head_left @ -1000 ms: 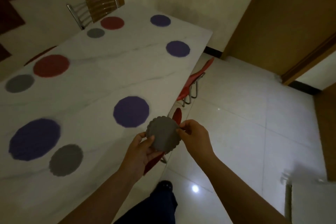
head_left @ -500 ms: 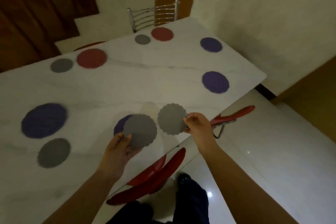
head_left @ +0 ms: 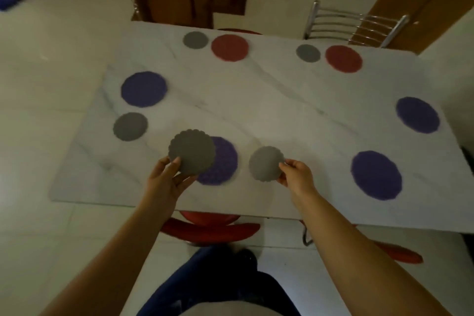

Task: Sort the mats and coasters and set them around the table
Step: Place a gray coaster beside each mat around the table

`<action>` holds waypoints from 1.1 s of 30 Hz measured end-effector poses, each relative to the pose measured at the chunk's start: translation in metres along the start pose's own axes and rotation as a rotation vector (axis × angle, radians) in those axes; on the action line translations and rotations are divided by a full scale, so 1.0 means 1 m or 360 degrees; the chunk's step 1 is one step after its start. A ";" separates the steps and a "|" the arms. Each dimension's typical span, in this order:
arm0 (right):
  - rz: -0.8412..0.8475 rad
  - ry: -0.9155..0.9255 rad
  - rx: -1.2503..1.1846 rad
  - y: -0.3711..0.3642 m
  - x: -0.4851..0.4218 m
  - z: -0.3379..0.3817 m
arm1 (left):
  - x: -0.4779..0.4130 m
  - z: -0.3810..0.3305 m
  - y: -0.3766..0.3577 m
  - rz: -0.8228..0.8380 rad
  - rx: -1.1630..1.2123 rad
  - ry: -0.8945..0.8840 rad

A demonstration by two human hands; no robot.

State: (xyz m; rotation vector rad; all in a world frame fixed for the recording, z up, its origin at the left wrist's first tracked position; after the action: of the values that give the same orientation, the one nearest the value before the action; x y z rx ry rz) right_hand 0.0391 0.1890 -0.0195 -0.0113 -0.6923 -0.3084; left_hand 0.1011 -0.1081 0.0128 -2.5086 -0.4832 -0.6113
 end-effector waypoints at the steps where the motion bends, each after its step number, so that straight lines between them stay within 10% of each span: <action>1: 0.0014 -0.0006 0.0031 -0.003 -0.004 -0.001 | 0.002 0.001 0.002 -0.0032 0.0022 -0.0001; 20: -0.0376 0.0157 0.0496 0.006 -0.024 -0.014 | 0.003 0.015 0.006 -0.0085 -0.0004 0.0093; 33: 0.0430 0.0435 0.0280 0.062 0.028 0.017 | 0.009 0.087 -0.152 0.0297 -0.0433 0.0313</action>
State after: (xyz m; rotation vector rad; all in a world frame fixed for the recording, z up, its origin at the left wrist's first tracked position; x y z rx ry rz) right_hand 0.0668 0.2426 0.0173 0.1028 -0.4370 0.0124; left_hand 0.0698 0.0649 0.0098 -2.6681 -0.0959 -0.8885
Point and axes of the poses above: each hand's wrist, its own x-axis away from the middle knuckle, its own y-axis out of the back of the hand, z = x × y, the point moved 4 cm from there along -x, towards the middle knuckle, and after that the axes turned 6 degrees about -x, right-handed, at the moved point
